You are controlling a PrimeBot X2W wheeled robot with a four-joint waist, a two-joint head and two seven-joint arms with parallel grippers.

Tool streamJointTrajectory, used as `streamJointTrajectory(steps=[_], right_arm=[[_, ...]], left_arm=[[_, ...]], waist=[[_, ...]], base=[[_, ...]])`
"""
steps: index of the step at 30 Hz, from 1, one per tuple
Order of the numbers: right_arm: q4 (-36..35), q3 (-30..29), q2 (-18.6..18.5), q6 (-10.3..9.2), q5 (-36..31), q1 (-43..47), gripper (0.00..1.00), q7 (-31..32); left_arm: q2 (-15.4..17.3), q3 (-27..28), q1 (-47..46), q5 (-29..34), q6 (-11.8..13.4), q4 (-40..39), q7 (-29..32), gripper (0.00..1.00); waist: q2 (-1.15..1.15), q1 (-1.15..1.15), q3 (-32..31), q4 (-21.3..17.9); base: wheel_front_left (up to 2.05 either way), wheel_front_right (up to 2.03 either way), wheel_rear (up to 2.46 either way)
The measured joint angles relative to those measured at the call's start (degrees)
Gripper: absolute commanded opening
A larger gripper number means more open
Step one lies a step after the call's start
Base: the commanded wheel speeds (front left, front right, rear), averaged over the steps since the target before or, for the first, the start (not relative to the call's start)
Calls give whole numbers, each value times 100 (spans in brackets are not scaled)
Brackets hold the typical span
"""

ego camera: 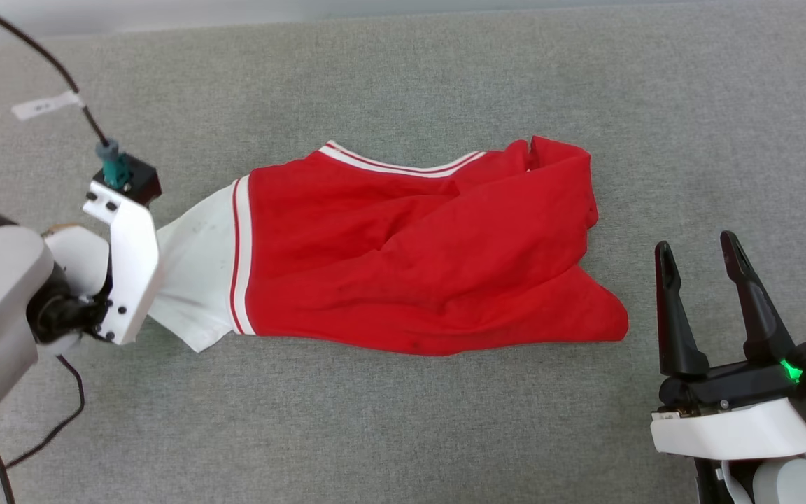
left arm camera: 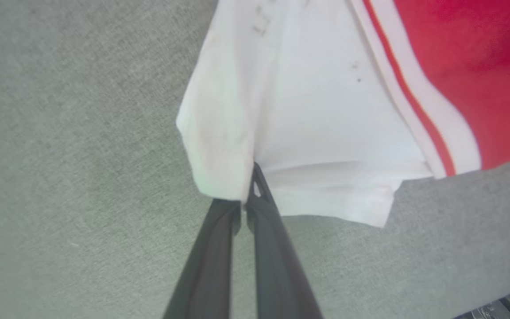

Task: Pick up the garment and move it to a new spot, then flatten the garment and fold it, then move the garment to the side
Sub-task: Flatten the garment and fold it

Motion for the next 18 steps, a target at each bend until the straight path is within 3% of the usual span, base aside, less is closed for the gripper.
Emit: streamJointTrajectory(steps=[3,4,5,11,18], right_arm=[[32,1,-1,0,0,1,100,1],[38,5,0,0,0,1,100,0],[43,3,0,0,0,1,100,0],[-5,0,1,1,-220,-129,100,0],[-113,26,-1,0,-812,-818,100,0]], left_arm=[[-2,51,186,-74,78,88,-280,0],[-10,100,216,-27,136,104,-485,61],[-20,159,216,41,202,120,-733,100],[-59,442,225,304,413,-73,-1923,100],[91,1070,534,573,1327,-747,-3924,100]], waist=[[0,0,-39,-18],[0,0,-60,-23],[0,0,-85,-26],[0,0,-287,7],[0,-1,-470,55]], base=[[0,0,0],[0,0,0],[0,0,0],[0,0,0],[0,0,0]])
